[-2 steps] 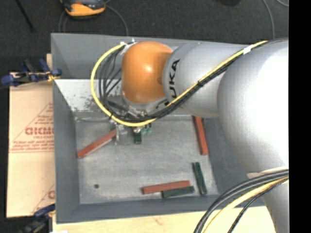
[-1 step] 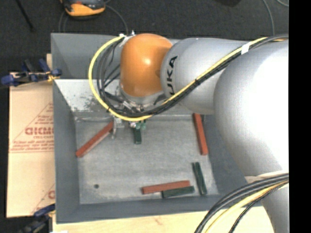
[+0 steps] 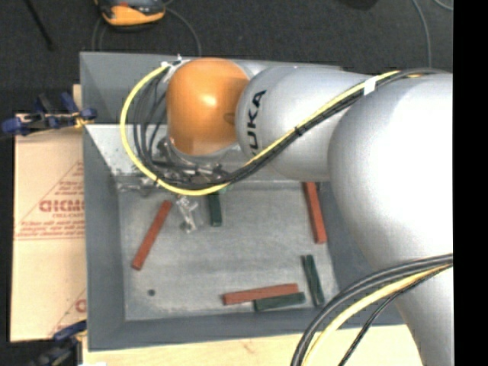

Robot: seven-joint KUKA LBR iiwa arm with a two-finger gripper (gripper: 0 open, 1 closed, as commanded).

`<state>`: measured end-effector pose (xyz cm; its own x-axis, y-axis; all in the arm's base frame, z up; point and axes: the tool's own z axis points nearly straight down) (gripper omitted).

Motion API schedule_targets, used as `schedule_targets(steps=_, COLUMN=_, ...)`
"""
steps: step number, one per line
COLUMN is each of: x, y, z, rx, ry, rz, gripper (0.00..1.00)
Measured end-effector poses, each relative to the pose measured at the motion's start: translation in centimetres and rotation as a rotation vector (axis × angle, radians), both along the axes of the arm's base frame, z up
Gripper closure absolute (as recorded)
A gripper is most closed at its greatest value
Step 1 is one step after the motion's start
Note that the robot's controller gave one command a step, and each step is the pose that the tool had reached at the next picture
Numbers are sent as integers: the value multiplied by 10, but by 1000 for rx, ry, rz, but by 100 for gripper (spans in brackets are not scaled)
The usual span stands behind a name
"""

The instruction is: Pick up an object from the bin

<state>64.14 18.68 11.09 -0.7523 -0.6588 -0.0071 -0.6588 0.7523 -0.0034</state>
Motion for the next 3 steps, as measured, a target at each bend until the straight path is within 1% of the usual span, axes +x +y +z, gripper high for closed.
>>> schedule_targets(steps=1, x=5, y=9, z=-10, rx=2, ry=2, rz=119, gripper=100)
schedule_targets(steps=2, x=5, y=9, z=-10, rx=2, ry=2, rz=118, gripper=100)
schedule_targets(steps=3, x=-21, y=15, z=12, rx=-2, ry=3, rz=328, gripper=0)
